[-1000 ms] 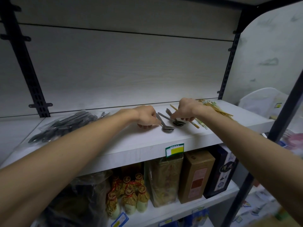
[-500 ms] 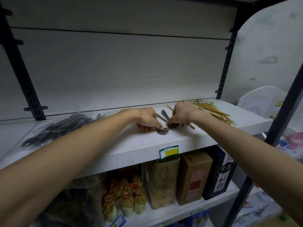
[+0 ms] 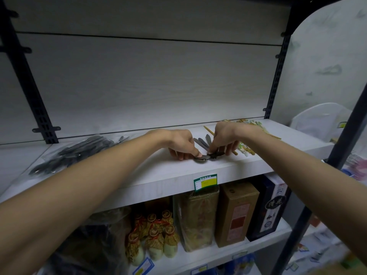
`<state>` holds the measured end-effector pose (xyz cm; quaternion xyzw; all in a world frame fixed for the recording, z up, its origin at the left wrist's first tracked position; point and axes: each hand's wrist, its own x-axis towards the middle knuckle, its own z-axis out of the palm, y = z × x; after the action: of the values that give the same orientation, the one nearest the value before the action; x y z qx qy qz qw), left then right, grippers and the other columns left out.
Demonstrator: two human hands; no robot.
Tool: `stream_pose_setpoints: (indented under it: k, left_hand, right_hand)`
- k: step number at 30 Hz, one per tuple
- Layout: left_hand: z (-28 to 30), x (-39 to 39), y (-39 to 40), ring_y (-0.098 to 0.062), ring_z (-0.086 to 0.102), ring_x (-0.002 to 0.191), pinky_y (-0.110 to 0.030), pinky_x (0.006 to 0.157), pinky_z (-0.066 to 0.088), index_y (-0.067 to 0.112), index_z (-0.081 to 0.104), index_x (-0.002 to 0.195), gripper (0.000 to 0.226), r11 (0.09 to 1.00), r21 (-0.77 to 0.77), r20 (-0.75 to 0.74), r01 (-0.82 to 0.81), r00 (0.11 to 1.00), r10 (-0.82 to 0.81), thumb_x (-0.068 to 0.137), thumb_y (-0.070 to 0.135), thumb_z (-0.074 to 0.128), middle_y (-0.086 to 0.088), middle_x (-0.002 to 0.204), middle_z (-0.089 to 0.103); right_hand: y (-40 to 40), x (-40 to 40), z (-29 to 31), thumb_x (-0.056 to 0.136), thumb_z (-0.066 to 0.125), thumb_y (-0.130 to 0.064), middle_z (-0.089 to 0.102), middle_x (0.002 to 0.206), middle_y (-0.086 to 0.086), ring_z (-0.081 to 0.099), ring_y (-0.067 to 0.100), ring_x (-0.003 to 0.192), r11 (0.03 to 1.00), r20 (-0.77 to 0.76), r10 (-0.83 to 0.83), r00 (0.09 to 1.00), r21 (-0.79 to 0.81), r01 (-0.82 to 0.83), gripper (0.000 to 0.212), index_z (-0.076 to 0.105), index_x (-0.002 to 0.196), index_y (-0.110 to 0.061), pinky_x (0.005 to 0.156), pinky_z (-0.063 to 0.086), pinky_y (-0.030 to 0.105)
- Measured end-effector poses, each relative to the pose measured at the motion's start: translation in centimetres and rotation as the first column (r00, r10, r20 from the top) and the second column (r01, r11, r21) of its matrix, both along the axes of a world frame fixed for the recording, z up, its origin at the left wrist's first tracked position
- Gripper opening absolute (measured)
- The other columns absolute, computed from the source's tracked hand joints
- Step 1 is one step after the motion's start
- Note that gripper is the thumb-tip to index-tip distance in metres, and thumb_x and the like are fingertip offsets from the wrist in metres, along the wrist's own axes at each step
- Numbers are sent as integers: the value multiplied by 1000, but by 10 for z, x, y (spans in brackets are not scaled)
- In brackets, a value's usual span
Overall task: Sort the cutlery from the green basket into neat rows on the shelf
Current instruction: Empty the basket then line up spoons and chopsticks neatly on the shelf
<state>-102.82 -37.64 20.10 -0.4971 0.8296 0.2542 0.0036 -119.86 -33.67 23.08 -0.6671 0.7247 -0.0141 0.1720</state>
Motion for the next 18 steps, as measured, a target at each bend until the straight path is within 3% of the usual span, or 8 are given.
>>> stream_pose_setpoints:
  k: [3,6,8,10,13,18]
  left_hand:
    - [6,2,5,-12,63,63,-24,58,51,5,74,97,40,1000,0,-8,4,1000,-4,92,44,70,1,75,68]
    - [19,12,7,-13,64,63,-25,56,50,12,74,81,41,993,-104,-48,-53,998,48,93,50,66,2,75,71]
    - [29,30,7,-12,67,61,-25,56,51,15,73,79,38,981,-165,-19,-102,995,101,93,50,65,3,74,73]
    - [37,56,6,-17,69,65,-24,58,48,14,73,80,36,942,-305,84,-141,981,174,92,46,63,2,75,74]
    - [45,107,3,-27,66,80,-29,61,40,13,72,88,34,832,-529,254,-167,904,343,89,46,61,-3,85,72]
    - [46,185,3,-25,66,81,-32,71,52,17,73,93,37,831,-471,306,-297,828,469,83,52,65,-2,91,72]
  right_hand:
    - [1,5,8,82,82,-36,77,77,6,74,20,62,1000,-16,-15,1000,-1,15,32,73,83,-5,53,54,23]
    - [-3,19,16,88,69,-30,72,77,3,69,21,67,955,-237,-43,971,-297,-30,23,61,74,-14,64,53,27]
    - [-9,38,19,87,64,-33,70,79,2,66,24,75,896,-271,-30,962,-435,-95,24,59,71,-15,67,47,28]
    - [-16,61,20,86,63,-36,71,77,1,67,24,77,887,-184,50,982,-443,-129,25,67,77,-13,67,48,28]
    - [-26,100,10,86,64,-31,76,74,2,74,21,69,917,-15,205,979,-347,-197,26,75,77,-10,66,61,32]
    - [-41,167,-19,85,70,-35,77,74,6,75,19,62,939,184,302,935,-229,-259,32,74,86,-4,59,62,30]
